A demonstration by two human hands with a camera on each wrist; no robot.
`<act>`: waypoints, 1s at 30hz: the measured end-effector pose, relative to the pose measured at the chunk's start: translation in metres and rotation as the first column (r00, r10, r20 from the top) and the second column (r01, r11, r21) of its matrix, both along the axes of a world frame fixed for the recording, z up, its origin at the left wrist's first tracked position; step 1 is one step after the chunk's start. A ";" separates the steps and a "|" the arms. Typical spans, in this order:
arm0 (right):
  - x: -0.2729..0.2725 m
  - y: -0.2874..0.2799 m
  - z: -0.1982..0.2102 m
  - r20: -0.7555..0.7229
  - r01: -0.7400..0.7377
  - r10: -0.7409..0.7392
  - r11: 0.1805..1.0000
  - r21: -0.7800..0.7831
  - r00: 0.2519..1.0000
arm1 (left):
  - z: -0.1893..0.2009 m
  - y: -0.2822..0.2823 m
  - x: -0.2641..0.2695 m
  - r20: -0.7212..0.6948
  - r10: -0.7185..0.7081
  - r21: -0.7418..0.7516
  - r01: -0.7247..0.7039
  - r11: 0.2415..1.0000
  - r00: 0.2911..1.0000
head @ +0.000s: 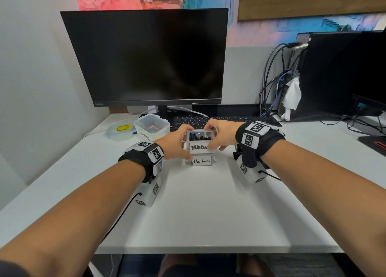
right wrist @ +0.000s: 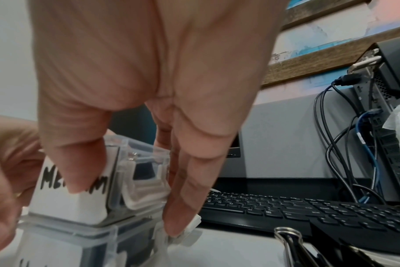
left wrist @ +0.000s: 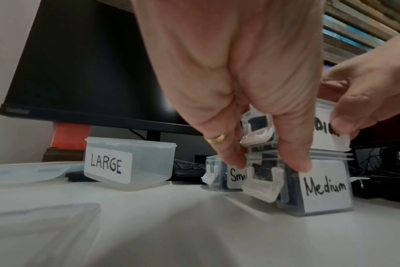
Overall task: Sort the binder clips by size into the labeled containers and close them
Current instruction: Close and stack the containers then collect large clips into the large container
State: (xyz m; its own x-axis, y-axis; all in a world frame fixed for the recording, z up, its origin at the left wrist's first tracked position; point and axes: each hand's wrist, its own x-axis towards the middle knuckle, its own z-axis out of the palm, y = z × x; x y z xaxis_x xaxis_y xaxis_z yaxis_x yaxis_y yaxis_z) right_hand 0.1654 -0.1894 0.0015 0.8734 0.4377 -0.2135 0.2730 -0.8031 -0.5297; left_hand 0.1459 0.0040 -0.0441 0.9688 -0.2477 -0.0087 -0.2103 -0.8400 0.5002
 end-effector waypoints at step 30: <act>0.007 0.007 0.002 -0.037 -0.004 0.003 0.999 -0.042 0.999 | 0.004 0.002 0.009 -0.043 0.016 0.039 -0.014 0.999 0.999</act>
